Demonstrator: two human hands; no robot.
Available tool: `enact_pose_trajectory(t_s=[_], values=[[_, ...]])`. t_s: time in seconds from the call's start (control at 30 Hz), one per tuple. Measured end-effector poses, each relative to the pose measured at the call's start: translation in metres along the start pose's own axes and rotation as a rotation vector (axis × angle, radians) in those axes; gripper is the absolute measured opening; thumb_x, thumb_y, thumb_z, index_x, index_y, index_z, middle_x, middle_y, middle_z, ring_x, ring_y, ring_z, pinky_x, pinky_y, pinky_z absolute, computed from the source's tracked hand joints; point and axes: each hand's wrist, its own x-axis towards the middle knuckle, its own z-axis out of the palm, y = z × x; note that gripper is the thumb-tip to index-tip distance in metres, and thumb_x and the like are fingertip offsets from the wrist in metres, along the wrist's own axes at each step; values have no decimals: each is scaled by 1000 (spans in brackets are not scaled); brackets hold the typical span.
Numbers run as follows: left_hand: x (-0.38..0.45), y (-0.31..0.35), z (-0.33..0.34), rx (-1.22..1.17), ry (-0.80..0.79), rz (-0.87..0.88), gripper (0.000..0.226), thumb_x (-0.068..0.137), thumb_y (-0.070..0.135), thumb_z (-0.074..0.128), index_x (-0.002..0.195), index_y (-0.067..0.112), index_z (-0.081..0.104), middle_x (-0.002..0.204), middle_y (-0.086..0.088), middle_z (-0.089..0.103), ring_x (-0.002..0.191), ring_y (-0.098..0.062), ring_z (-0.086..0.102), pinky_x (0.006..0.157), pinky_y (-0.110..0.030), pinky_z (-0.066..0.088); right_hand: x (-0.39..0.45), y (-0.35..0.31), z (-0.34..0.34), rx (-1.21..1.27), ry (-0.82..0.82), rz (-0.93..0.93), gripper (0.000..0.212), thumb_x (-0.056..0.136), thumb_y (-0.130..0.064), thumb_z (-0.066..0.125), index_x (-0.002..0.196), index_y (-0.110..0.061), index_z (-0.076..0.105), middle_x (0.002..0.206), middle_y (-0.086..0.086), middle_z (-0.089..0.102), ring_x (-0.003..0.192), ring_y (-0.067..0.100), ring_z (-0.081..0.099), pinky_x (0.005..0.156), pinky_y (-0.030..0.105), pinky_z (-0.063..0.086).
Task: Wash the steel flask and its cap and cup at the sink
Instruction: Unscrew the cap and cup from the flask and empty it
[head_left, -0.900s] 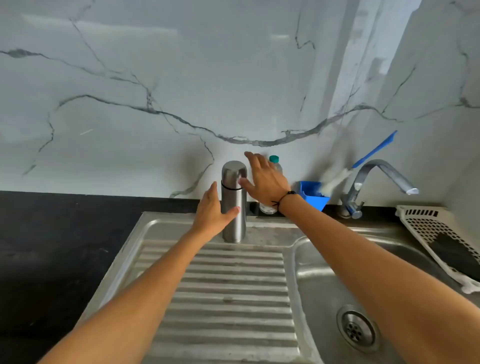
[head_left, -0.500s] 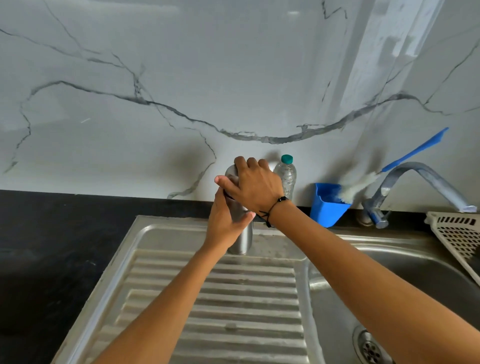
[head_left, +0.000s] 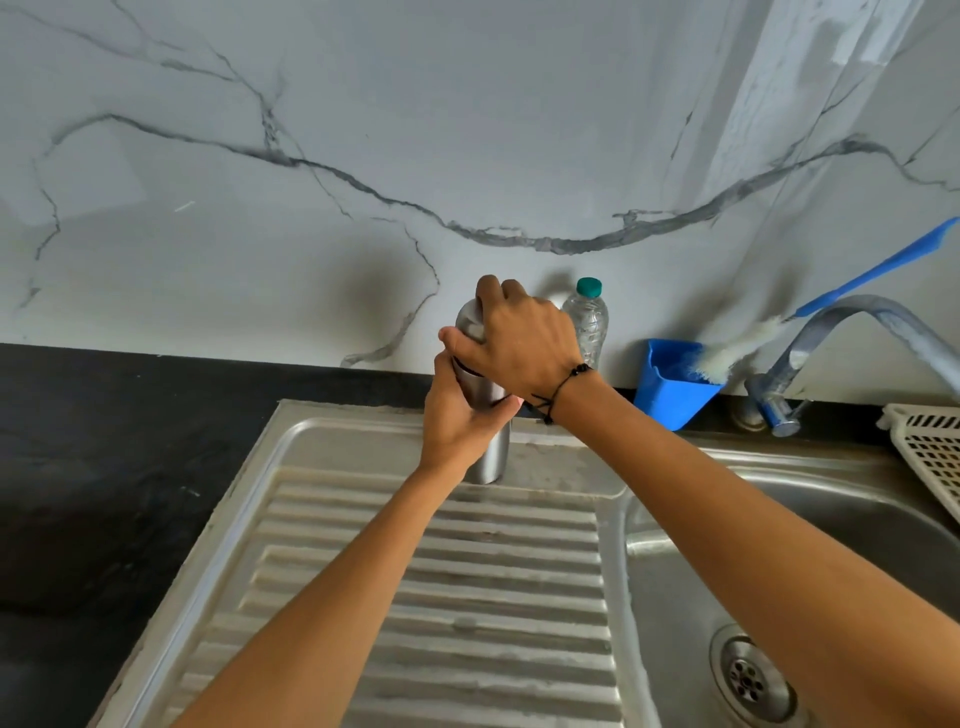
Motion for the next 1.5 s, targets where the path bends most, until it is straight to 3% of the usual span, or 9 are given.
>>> enact_pose_trajectory(t_s=[0.13, 0.33, 0.57, 0.73, 0.9, 1.17, 1.3, 1.4, 1.5], values=[[-25, 31, -25, 32, 32, 55, 74, 65, 25, 87, 125, 17, 44, 96, 17, 58, 86, 3, 58, 70, -5, 45, -20, -13, -30, 67, 99, -46, 53, 90, -56, 47, 109, -6, 47, 101, 10, 58, 81, 34, 59, 57, 33, 37], [-113, 65, -69, 91, 41, 75, 68, 64, 27, 87, 117, 27, 44, 94, 17, 60, 92, -8, 62, 79, -26, 52, -85, -55, -65, 102, 165, -104, 55, 88, -60, 47, 103, -7, 50, 94, 8, 60, 76, 32, 59, 57, 33, 38], [-217, 65, -92, 163, 47, -2, 69, 61, 33, 87, 114, 21, 46, 89, 13, 62, 89, -11, 63, 76, -31, 53, -176, -90, -81, 120, 126, -146, 55, 86, -60, 49, 100, -8, 51, 92, 9, 62, 76, 36, 60, 54, 32, 33], [-264, 62, -96, 151, 48, 5, 72, 62, 30, 88, 120, 16, 47, 86, 18, 58, 77, 3, 57, 65, -13, 48, -218, -104, -84, 147, 104, -166, 53, 83, -60, 54, 95, -8, 53, 86, 8, 63, 66, 36, 60, 50, 29, 32], [-282, 59, -97, 141, 14, -15, 68, 63, 31, 87, 115, 23, 44, 84, 19, 59, 75, 7, 58, 64, -12, 48, -236, -112, -83, 150, 98, -145, 67, 76, -71, 27, 93, -11, 52, 85, 5, 61, 62, 33, 60, 46, 29, 38], [-290, 53, -95, 137, 19, -12, 77, 66, 36, 84, 126, 20, 38, 100, 5, 65, 88, -7, 64, 66, -26, 54, -250, -122, -88, 144, 134, -168, 58, 79, -65, 38, 85, -9, 54, 72, 4, 59, 48, 29, 55, 43, 14, 14], [-290, 56, -94, -61, -9, -6, 82, 67, 30, 86, 130, 20, 34, 112, 0, 61, 102, -9, 63, 76, -29, 56, -253, -124, -98, 37, 44, -167, 60, 83, -67, 43, 99, -10, 50, 89, 6, 60, 70, 31, 63, 42, 21, 15], [-289, 62, -96, -110, -37, 9, 96, 67, 30, 86, 135, 52, 22, 115, 14, 60, 118, -12, 56, 96, -39, 50, -252, -127, -112, -144, -129, -176, 76, 78, -78, 32, 113, -12, 44, 107, 5, 56, 85, 25, 60, 50, 29, 29], [-289, 74, -92, -141, -24, -29, 88, 69, 53, 73, 140, 21, 33, 100, 31, 60, 101, 8, 58, 83, -13, 48, -252, -143, -110, -261, -62, -113, 86, 74, -80, 11, 108, -12, 51, 93, 7, 55, 50, 16, 32, 42, 25, 14]])
